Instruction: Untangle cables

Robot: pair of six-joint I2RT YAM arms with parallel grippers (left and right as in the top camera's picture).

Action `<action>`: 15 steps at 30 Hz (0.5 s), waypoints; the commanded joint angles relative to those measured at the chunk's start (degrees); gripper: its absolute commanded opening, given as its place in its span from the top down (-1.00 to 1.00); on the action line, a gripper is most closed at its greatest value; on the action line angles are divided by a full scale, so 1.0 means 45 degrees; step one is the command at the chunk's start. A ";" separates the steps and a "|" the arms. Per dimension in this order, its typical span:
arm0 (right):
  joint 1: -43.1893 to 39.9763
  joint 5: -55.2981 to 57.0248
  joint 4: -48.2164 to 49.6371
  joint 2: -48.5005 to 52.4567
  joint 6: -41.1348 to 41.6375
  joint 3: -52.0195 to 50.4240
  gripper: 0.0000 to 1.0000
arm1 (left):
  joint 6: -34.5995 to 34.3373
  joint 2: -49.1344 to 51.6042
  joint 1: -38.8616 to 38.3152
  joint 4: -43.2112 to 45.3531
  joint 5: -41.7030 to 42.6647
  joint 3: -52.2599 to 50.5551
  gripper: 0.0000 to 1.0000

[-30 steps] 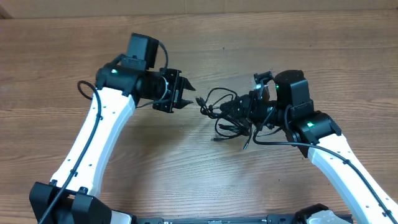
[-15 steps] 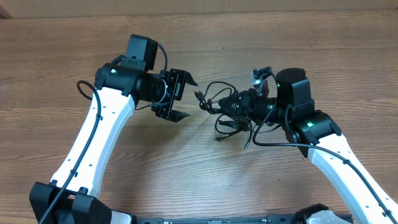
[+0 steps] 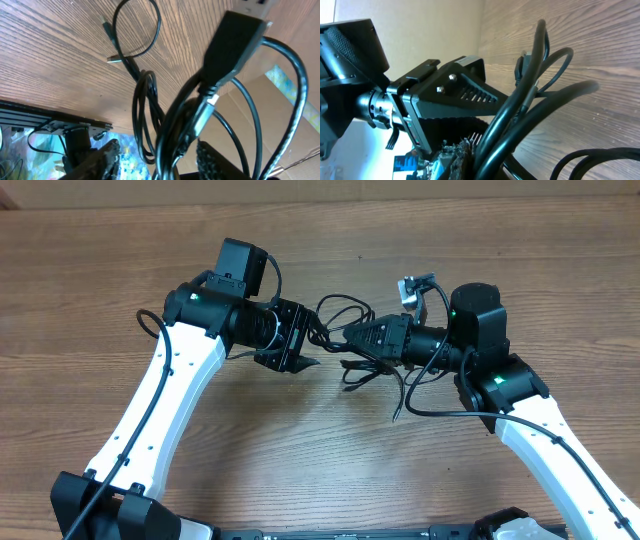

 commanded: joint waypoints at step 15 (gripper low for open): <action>0.0053 -0.0413 0.0146 -0.0010 -0.0019 0.0204 0.93 | -0.0296 -0.0068 -0.0073 0.0053 0.0189 0.0330 0.62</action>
